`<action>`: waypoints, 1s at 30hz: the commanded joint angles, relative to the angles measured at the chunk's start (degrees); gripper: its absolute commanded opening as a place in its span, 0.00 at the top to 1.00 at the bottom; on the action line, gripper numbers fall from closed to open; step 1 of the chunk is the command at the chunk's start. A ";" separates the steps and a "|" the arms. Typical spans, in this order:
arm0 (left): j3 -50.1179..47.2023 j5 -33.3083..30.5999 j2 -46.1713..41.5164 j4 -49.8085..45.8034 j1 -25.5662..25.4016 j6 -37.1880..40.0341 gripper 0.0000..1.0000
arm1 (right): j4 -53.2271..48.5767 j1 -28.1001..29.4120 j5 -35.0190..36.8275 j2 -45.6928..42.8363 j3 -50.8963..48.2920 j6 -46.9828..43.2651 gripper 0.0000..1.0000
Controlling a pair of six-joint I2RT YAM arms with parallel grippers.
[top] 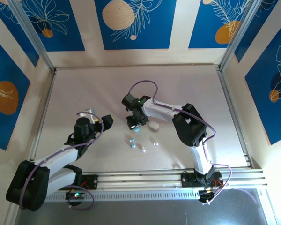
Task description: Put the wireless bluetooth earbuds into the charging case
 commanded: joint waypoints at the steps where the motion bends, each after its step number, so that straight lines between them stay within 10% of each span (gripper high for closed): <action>1: 1.50 3.62 1.60 3.34 0.36 -3.12 0.00 | 3.01 -1.32 -4.45 -4.87 -2.75 2.96 0.63; 11: 0.91 19.84 17.19 27.32 0.29 -8.62 0.00 | 13.54 -6.58 -20.62 -10.73 -10.28 8.83 0.64; 30: 6.07 30.88 34.43 41.86 -0.39 -17.47 0.34 | 26.75 -12.72 -36.27 -14.20 -16.90 16.54 0.65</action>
